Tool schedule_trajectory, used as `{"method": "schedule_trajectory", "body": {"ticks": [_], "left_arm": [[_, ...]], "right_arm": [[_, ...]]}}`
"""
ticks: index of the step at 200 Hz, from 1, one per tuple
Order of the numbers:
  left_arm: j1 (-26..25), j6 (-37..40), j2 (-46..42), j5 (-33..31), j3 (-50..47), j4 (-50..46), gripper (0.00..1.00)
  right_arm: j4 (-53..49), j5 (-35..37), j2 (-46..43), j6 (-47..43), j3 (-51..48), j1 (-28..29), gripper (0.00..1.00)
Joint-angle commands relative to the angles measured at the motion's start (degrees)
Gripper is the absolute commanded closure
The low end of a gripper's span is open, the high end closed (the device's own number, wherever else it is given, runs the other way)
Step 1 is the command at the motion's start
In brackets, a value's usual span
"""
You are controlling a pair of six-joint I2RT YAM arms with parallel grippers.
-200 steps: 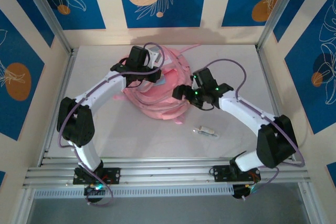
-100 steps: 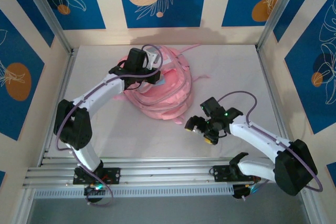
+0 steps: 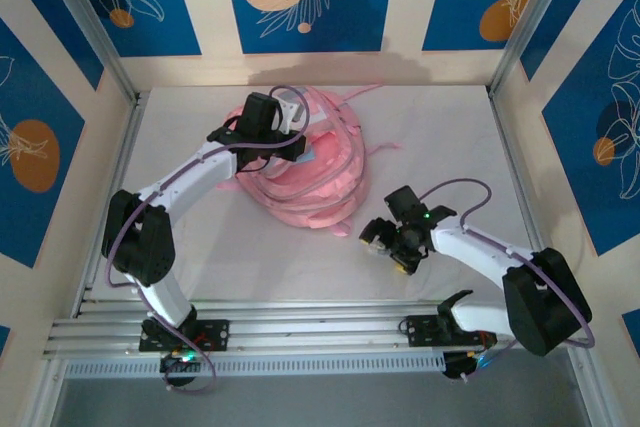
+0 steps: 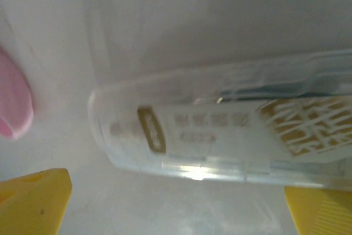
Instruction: Pack the student bag
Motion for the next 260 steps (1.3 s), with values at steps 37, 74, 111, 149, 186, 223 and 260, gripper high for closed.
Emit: {"method": "schedule_trajectory", "body": {"ticks": [37, 74, 111, 149, 186, 223, 260], "left_arm": [[0.8, -2.3, -4.1, 1.6, -2.7, 0.6, 1.0], [0.7, -2.4, -4.5, 1.7, -2.8, 0.2, 1.0], [0.6, -2.7, -5.5, 1.4, -3.8, 0.6, 1.0], [0.4, -3.3, -5.9, 1.3, -4.5, 1.3, 1.0], [0.2, -3.4, -5.6, 1.4, -4.4, 1.5, 1.0], [0.2, -3.4, -5.3, 1.3, -4.4, 1.8, 1.0], [0.1, -3.7, -5.2, 1.5, -4.2, 2.0, 1.0]], "right_arm": [[6.9, 7.2, 4.2, -4.5, 2.4, -7.1, 0.01], [5.0, 12.7, 9.8, -6.9, 8.3, -7.0, 0.01], [0.2, 18.6, 15.0, -8.3, 13.5, -5.0, 0.01], [-0.4, 19.5, 18.3, -7.7, 14.2, -2.3, 0.04], [-0.1, 18.5, 17.1, -8.1, 11.8, -0.5, 0.14], [-1.2, 18.7, 14.6, -9.2, 9.2, 0.2, 0.35], [-1.7, 18.6, 13.9, -10.3, 9.3, -0.9, 0.49]]}}
